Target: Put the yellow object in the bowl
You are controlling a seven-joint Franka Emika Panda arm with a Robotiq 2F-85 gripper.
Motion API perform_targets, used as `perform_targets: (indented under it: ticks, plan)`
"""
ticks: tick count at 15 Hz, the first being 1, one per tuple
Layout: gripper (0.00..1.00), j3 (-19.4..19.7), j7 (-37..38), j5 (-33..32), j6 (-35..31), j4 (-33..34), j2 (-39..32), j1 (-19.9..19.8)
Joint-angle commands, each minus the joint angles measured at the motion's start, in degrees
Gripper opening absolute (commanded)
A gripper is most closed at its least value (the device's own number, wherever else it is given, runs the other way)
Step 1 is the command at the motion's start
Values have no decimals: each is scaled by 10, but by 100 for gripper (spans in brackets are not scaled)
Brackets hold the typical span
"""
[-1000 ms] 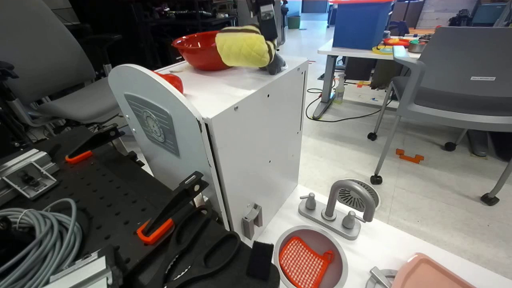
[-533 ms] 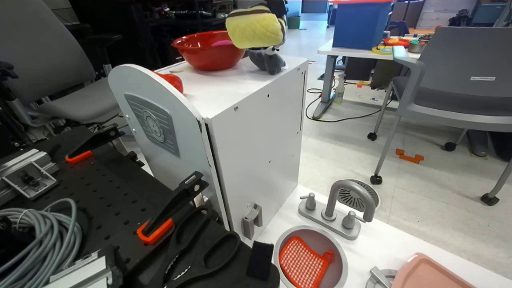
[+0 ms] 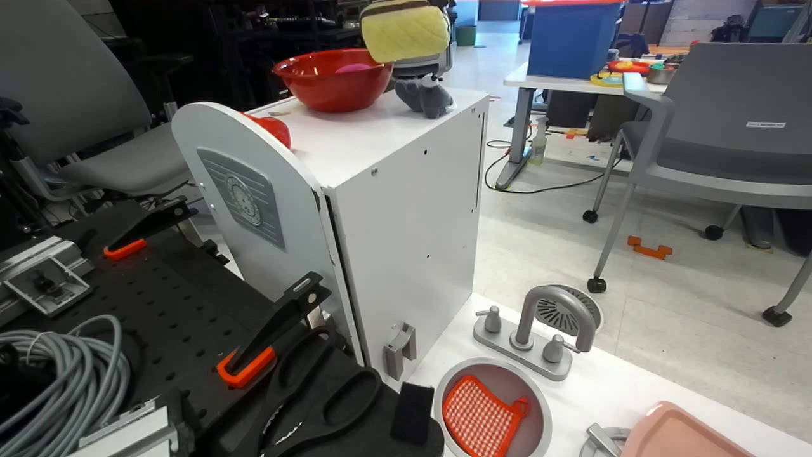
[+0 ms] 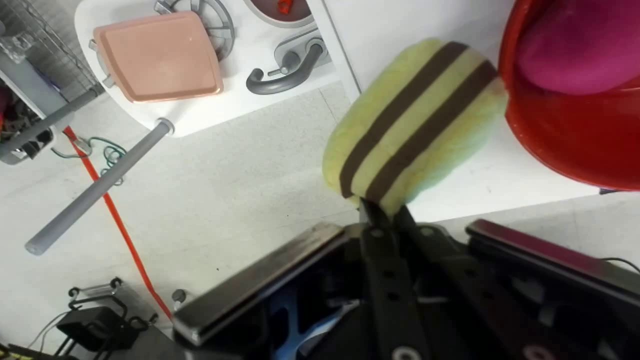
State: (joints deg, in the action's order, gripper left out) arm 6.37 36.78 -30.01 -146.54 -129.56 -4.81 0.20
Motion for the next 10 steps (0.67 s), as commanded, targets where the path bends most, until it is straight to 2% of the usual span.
perform_targets:
  ticks: [1,10]
  plan:
    - [1,-6,-47,-1,-26,-13,19,-4]
    - [1,-27,-75,-21,-53,-9,24,12]
